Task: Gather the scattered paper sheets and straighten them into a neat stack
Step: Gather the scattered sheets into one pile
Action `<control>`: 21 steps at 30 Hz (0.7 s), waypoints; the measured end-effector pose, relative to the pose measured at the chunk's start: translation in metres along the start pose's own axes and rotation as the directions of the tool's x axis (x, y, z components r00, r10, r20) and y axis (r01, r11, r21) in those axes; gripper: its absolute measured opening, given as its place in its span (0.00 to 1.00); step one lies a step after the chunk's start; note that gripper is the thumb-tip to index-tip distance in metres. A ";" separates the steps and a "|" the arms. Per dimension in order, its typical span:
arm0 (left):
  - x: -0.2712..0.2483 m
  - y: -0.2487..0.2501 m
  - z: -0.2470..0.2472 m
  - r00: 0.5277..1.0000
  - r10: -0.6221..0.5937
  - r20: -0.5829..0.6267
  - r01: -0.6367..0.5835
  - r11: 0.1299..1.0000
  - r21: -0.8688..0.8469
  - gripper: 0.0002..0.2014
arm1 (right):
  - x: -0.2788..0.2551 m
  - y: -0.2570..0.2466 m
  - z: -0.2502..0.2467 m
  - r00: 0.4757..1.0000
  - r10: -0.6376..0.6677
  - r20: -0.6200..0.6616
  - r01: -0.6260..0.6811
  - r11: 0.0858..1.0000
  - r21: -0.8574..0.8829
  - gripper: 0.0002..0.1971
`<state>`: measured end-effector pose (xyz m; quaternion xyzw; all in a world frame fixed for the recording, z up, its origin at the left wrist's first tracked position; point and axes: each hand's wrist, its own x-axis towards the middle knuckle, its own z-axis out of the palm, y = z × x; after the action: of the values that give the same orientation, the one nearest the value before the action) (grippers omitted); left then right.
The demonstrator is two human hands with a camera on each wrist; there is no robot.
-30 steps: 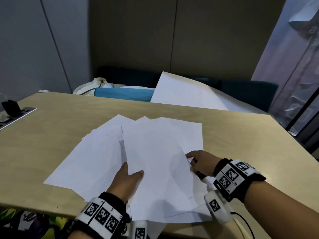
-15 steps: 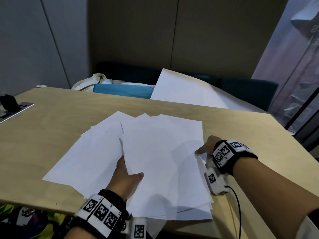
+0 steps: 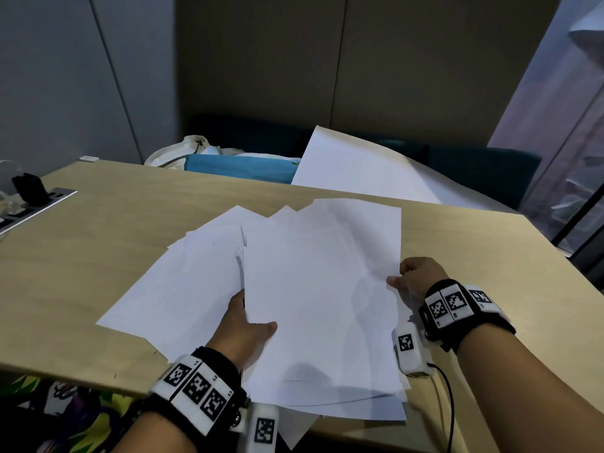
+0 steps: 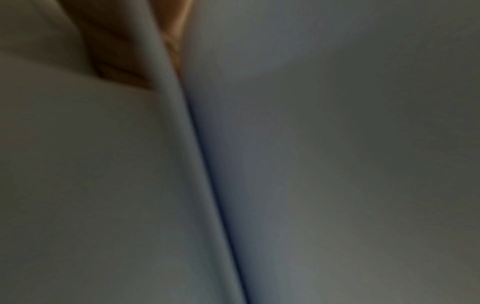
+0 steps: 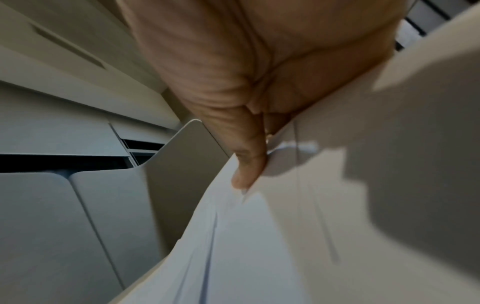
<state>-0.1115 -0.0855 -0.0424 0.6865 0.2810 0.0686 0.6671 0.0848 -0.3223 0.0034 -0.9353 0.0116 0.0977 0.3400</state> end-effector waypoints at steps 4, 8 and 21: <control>0.001 0.001 0.007 1.000 -0.002 0.017 0.002 1.000 0.021 0.29 | -0.008 0.010 -0.011 0.992 -0.024 -0.126 0.028 0.999 0.023 0.07; 0.000 0.004 0.013 0.999 0.013 0.030 -0.014 0.999 0.029 0.21 | -0.012 0.015 -0.039 0.969 -0.038 -0.244 0.045 0.999 0.025 0.13; -0.002 0.005 0.006 1.000 -0.003 0.017 0.005 0.996 -0.090 0.29 | -0.019 -0.011 -0.085 0.896 -0.242 -0.373 0.212 0.970 -0.121 0.04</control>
<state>-0.1085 -0.0915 -0.0380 0.6556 0.2733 0.0740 0.7000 0.0821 -0.3686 0.0776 -0.9435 -0.0348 -0.1276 0.3038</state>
